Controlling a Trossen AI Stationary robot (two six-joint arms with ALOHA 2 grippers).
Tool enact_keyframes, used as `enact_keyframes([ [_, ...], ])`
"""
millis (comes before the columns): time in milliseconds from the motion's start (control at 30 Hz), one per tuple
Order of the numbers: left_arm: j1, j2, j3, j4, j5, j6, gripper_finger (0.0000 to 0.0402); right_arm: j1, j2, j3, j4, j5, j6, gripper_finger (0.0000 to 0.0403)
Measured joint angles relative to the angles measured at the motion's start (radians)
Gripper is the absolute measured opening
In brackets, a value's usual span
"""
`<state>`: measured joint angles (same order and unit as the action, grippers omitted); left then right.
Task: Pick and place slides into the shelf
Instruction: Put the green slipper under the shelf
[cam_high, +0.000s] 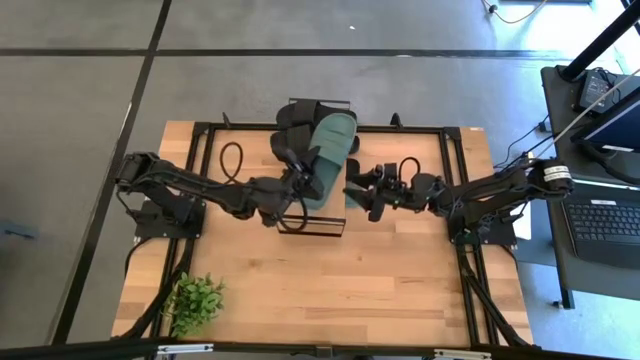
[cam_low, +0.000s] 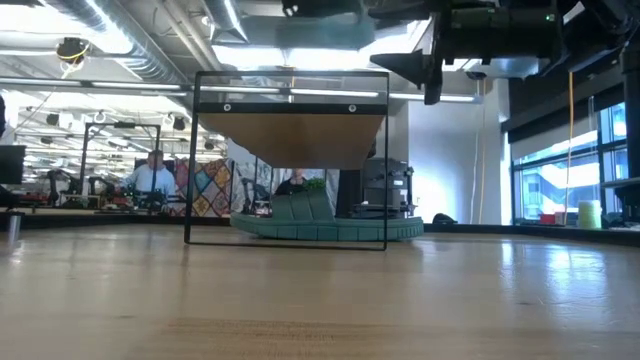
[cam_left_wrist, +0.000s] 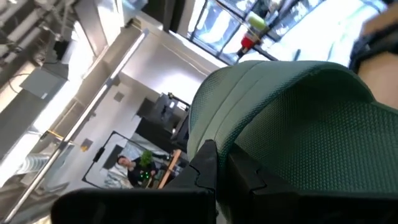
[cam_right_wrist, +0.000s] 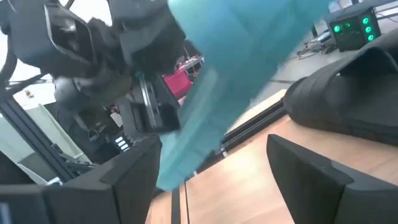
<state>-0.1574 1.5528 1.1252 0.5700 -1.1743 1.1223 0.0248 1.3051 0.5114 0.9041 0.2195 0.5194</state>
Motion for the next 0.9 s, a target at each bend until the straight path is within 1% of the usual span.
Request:
enact_keyframes([
  [67,0.007,0.000,0.000,0.047,0.024,0.013,0.0002,0.007,0.011,0.000,0.009,0.003,0.003,0.0291],
  [200,0.017,-0.001,0.000,0.149,0.065,0.064,0.0002,0.020,0.039,0.000,0.042,0.052,0.023,0.0291],
  [333,0.039,0.000,0.000,0.175,0.108,0.067,0.0002,0.028,0.081,0.005,0.114,0.061,0.024,0.0291],
  [467,0.067,-0.001,0.000,0.182,0.113,0.066,0.0002,0.038,0.144,0.073,0.128,0.060,0.020,0.0291],
  [633,0.081,-0.001,0.000,0.181,0.109,0.076,0.0002,0.052,0.243,0.180,0.120,0.058,-0.031,0.0291],
  [900,0.078,-0.001,0.000,0.191,0.096,0.114,0.0002,0.052,0.327,0.274,0.087,0.059,-0.059,0.0287],
])
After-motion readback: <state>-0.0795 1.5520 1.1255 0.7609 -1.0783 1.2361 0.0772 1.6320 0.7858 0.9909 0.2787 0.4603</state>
